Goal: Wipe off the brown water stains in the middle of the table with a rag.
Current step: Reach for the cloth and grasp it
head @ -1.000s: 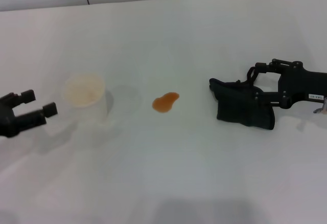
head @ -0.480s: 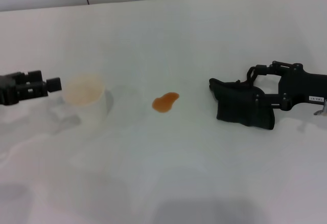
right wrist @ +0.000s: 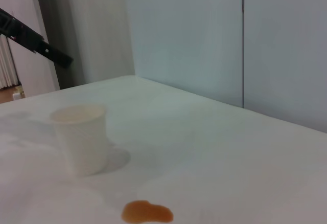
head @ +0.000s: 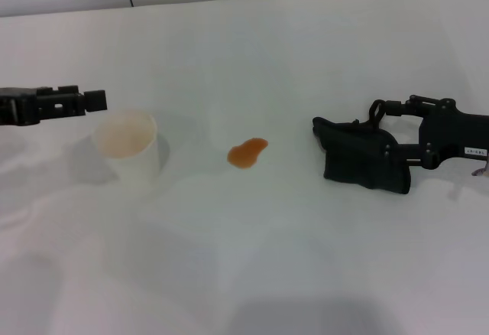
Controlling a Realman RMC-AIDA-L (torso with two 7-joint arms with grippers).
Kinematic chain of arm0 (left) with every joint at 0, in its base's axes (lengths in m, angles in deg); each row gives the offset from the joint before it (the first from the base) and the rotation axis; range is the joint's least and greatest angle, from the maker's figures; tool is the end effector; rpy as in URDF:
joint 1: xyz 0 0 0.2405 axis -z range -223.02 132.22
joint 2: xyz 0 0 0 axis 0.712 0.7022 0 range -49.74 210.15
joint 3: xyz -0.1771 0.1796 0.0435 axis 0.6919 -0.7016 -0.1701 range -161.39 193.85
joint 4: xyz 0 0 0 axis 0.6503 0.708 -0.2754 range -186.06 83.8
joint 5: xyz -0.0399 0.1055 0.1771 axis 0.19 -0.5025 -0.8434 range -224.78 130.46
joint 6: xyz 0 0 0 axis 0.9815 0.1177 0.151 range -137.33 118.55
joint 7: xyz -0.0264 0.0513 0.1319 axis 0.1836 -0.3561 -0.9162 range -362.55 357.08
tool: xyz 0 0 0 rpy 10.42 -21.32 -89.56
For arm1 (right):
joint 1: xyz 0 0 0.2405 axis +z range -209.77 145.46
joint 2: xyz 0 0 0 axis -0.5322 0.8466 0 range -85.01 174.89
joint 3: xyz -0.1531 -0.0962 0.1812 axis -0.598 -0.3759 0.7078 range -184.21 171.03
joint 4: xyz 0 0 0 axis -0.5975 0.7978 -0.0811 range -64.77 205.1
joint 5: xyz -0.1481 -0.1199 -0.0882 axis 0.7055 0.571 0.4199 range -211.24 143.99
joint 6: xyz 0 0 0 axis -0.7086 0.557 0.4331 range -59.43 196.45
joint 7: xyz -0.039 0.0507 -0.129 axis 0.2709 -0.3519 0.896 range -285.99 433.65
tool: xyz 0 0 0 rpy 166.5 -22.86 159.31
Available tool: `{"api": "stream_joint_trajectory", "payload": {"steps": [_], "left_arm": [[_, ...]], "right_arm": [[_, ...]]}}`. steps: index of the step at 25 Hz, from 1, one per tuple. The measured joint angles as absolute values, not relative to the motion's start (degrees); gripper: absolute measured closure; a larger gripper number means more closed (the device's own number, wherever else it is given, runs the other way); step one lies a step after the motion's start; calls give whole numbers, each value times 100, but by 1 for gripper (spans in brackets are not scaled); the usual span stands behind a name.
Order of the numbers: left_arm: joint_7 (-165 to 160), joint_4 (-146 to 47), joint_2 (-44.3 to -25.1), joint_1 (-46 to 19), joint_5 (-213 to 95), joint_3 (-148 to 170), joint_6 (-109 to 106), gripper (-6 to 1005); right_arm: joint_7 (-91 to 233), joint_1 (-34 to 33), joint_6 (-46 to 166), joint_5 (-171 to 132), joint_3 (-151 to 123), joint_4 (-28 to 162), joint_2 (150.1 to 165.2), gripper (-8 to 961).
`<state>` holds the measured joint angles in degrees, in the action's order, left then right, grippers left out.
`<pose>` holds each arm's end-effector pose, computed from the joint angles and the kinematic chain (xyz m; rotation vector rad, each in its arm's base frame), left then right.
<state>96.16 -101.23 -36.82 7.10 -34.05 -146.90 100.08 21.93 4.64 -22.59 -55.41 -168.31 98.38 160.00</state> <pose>-0.2488 0.3538 0.0724 -2.6051 -1.2108 -0.6353 0.3291 0.3174 0.0260 -2.5153 0.5025 0.5593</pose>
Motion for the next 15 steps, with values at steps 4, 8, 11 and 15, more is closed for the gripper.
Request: {"api": "stream_joint_trajectory", "payload": {"steps": [4,8,11,15], "left_arm": [[9839,-10116,-3600,928,-3889,-14690,10039,107],[9884,-10087,-3580,1083,-4190,-14690,10048,107],[9884,-10080,-3599,1091,-4235,-14690,9974,107],[9886,-10073,-3611,1094,-4267,-14690,9924,107]], "right_arm": [[2194,464,-2264,-5539,-16831,9838,16004,127],[2200,468,-2258,-5531,-16831,9835,16011,127],[2230,469,-2258,-5531,-16831,9772,16012,126],[2238,466,-2206,-5471,-16839,9698,16006,126]]}}
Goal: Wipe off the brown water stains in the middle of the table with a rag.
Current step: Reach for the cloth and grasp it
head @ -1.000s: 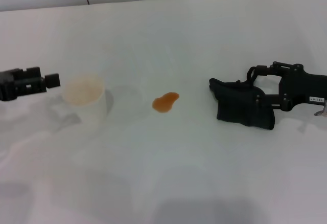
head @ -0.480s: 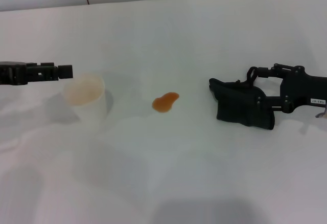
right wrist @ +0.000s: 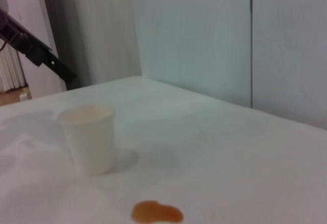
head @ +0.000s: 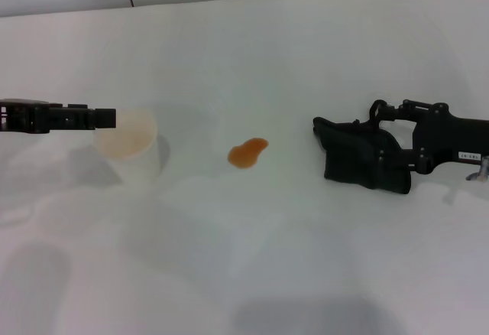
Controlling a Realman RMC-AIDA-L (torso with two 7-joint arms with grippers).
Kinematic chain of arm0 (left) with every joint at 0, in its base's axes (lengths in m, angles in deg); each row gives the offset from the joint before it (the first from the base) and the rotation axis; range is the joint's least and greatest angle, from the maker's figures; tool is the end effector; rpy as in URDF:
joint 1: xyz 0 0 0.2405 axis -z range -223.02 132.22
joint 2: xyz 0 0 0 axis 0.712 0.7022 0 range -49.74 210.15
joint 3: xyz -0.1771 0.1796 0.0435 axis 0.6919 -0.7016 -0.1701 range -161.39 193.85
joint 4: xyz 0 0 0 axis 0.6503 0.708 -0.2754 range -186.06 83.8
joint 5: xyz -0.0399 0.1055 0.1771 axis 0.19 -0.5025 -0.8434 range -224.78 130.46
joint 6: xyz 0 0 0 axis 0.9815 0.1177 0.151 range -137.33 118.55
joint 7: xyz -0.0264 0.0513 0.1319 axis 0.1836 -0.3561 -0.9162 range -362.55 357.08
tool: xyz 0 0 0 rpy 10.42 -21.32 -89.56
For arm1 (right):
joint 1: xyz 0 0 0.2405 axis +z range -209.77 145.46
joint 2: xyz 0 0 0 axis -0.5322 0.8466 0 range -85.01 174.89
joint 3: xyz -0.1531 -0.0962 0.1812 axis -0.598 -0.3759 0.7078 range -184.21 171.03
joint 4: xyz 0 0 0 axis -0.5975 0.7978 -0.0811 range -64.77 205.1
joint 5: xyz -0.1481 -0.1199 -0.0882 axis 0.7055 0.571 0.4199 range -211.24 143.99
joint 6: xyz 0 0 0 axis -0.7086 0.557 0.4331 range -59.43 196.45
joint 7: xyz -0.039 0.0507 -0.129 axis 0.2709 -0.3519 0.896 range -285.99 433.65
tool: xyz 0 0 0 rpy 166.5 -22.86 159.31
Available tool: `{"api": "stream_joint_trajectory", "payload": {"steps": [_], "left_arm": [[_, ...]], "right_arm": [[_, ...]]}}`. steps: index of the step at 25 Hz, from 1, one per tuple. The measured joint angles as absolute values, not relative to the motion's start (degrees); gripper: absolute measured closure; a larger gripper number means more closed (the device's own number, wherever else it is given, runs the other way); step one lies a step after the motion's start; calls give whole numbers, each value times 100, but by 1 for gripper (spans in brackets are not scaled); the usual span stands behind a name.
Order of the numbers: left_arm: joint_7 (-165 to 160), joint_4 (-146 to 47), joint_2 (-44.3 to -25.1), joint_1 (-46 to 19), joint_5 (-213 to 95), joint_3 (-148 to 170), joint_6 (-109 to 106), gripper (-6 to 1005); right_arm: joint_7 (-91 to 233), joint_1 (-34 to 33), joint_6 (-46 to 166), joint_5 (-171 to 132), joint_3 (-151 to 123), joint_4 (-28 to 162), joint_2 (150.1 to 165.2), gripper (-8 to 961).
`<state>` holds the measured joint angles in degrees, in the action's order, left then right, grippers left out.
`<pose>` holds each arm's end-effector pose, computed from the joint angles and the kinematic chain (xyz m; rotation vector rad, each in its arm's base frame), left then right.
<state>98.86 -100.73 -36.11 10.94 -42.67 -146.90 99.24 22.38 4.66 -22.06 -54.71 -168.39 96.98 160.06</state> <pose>-0.2412 0.3614 0.0682 -2.6587 -1.2916 -0.4595 0.3272 0.3165 0.0195 -2.5346 0.5012 0.5657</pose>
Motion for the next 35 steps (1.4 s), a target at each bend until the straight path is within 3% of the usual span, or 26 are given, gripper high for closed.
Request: {"api": "stream_joint_trajectory", "payload": {"steps": [12,27,35], "left_arm": [[9895,-10078,-3560,1107,-4260,-14690,9874,107],[9887,-10079,-3470,1205,-4247,-14690,9871,107],[9885,-10079,-3460,1313,-4237,-14690,9860,107]], "right_arm": [[2077,829,-2257,-4781,-16840,9779,16012,127],[-87,2711,-2976,-2033,-16847,11466,16024,129],[-1010,3247,-3066,-1759,-16845,11437,16029,131]]}}
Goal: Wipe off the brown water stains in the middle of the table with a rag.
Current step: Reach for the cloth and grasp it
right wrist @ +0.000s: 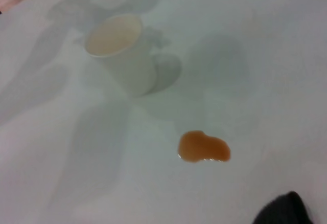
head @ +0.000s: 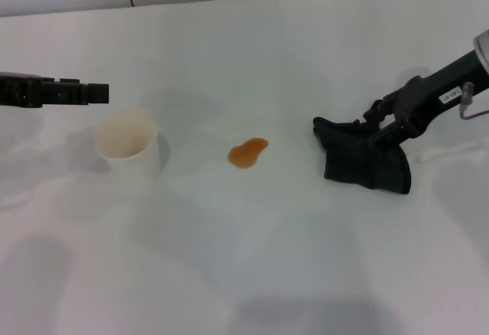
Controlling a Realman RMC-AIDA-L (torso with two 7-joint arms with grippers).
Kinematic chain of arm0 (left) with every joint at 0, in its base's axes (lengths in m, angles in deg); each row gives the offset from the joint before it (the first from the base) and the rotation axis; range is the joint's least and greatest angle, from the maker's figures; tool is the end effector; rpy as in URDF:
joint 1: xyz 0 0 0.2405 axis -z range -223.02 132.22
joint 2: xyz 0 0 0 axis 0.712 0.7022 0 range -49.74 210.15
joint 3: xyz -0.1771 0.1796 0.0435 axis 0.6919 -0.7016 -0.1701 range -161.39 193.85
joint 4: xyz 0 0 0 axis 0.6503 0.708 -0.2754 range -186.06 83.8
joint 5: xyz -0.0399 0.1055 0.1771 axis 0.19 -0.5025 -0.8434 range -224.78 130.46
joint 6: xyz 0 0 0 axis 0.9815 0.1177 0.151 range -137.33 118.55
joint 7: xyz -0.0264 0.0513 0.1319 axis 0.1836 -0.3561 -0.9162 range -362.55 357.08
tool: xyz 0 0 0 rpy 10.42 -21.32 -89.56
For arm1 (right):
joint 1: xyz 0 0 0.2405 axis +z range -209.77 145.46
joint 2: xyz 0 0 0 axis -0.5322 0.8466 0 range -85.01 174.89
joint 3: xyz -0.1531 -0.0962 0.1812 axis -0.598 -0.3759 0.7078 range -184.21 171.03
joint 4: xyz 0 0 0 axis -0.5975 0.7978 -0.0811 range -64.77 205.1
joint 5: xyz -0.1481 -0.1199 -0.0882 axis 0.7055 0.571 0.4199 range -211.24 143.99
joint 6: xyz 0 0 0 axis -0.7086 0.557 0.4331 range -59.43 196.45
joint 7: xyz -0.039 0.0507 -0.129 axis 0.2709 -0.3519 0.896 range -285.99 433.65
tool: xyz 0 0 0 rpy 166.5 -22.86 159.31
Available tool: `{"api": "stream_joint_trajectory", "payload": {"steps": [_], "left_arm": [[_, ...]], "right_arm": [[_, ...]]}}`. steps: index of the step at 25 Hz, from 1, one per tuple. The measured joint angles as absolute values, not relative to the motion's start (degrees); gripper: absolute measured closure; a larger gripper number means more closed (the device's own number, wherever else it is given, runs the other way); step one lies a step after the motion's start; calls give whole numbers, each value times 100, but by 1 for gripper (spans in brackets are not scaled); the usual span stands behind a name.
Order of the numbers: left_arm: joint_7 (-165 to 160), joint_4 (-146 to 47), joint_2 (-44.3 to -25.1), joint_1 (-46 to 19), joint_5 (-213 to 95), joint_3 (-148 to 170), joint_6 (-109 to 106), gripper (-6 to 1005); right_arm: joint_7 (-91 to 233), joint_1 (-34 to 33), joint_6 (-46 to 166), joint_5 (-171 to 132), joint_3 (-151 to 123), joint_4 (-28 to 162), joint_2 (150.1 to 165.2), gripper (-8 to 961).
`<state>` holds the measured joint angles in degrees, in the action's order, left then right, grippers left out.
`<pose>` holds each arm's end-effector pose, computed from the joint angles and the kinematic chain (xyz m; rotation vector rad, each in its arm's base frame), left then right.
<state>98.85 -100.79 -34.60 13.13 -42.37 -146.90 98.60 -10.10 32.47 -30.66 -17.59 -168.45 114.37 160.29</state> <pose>-0.2301 0.3758 0.0803 -2.6554 -1.2208 -0.4575 0.2342 0.3832 0.0495 -2.8903 0.8338 -0.0522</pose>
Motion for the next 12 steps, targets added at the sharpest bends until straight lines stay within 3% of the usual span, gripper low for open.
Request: {"api": "stream_joint_trajectory", "payload": {"steps": [12], "left_arm": [[9886,-10079,-3457,1377,-4241,-14689,9801,107]], "right_arm": [[-1457,3140,-1906,-1579,-16831,10858,16100,186]]}}
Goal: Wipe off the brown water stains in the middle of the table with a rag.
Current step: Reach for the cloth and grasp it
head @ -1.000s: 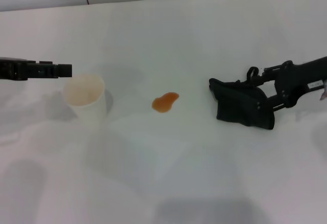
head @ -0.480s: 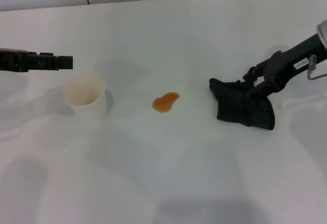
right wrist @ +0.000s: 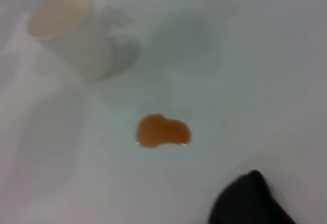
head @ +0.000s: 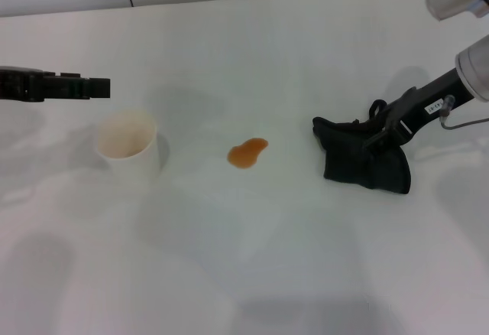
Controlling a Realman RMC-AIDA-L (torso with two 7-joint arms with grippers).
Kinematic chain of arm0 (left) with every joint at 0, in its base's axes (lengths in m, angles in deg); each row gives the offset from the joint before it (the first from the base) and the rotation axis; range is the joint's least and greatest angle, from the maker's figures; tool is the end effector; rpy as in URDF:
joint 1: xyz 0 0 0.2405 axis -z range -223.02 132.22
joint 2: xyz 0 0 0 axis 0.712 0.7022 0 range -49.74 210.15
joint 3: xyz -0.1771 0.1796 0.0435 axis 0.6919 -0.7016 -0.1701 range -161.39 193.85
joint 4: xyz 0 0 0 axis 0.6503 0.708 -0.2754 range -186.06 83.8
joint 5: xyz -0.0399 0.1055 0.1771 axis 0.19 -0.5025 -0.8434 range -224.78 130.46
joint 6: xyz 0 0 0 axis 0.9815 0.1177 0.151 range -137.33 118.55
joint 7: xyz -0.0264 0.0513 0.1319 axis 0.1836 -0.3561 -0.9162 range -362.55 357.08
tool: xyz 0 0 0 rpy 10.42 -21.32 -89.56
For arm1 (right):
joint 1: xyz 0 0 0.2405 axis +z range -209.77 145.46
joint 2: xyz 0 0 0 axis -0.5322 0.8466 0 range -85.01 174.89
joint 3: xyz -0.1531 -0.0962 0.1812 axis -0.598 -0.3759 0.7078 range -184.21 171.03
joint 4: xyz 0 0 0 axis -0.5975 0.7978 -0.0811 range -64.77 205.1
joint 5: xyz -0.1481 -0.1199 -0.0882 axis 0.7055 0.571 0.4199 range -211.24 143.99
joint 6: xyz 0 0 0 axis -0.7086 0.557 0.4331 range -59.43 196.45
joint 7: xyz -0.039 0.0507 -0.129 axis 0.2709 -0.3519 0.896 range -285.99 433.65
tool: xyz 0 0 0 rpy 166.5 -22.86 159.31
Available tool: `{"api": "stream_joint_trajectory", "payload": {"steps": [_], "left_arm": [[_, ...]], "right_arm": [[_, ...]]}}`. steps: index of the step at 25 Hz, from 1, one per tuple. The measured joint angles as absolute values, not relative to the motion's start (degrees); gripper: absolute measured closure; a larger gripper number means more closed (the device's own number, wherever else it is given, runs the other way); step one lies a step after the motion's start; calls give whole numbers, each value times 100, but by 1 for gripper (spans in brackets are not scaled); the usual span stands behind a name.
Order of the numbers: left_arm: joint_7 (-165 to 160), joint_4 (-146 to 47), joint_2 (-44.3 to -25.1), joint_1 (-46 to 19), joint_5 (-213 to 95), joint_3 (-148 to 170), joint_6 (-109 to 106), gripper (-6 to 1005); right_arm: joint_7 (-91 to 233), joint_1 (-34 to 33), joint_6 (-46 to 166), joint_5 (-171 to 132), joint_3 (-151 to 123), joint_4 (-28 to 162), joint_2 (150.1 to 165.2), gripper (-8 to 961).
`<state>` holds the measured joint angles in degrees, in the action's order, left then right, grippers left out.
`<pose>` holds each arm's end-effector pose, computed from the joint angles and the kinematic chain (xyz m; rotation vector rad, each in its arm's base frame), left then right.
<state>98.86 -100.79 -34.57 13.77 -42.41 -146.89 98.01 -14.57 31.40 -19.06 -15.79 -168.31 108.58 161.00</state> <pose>-0.2269 0.3795 0.0807 -2.6536 -1.2056 -0.4538 0.2515 0.3928 0.0268 -2.7829 0.9143 -0.1422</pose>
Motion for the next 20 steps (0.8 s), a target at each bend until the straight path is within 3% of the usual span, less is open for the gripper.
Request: {"api": "stream_joint_trajectory", "payload": {"steps": [20], "left_arm": [[9868,-10072,-3448,1457,-4336,-14690,9710,107]], "right_arm": [[-1608,3189,-1613,-1275,-16840,10502,16074,187]]}}
